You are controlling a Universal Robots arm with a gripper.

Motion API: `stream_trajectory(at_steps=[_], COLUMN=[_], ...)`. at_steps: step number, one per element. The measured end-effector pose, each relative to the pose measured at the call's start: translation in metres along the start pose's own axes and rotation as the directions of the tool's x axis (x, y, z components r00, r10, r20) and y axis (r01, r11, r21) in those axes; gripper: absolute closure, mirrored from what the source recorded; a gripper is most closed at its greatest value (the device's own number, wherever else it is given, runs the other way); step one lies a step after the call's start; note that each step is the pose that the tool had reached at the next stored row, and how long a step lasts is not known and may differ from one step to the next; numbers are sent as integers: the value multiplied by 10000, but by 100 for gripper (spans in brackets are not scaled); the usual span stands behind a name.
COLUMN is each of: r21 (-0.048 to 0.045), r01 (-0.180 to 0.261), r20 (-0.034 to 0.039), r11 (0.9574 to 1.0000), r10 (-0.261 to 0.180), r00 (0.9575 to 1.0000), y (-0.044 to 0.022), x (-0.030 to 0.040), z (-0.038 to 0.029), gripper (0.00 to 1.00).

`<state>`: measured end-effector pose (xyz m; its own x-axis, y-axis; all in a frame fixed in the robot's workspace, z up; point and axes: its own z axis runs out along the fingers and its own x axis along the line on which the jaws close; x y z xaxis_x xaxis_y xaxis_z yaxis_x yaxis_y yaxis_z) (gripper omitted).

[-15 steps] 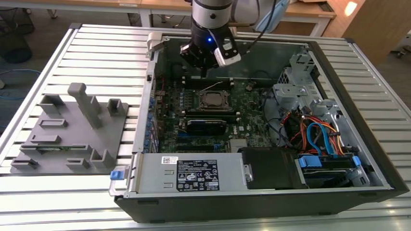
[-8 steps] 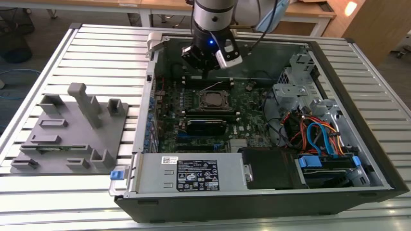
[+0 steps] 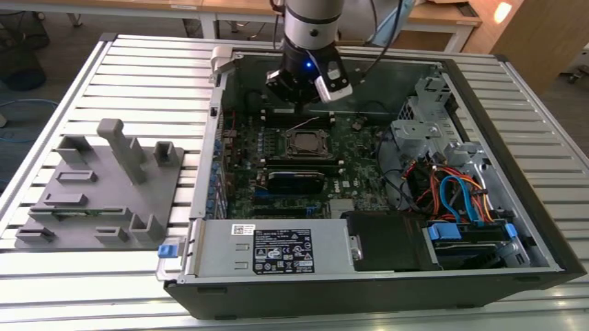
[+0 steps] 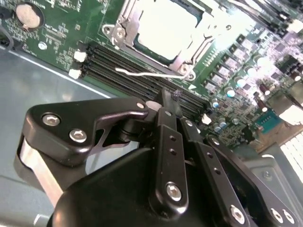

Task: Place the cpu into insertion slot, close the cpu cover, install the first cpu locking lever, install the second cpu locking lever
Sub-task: 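Install the first cpu locking lever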

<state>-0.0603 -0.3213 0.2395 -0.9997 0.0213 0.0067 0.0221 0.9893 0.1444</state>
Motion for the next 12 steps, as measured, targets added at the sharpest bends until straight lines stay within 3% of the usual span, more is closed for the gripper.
stream_trajectory(at_steps=[12], r21=[-1], r01=[14], r20=[-42], r11=[10000], r10=[-14], r00=[10000], y=[-6], x=[-111], z=[62], gripper=[90])
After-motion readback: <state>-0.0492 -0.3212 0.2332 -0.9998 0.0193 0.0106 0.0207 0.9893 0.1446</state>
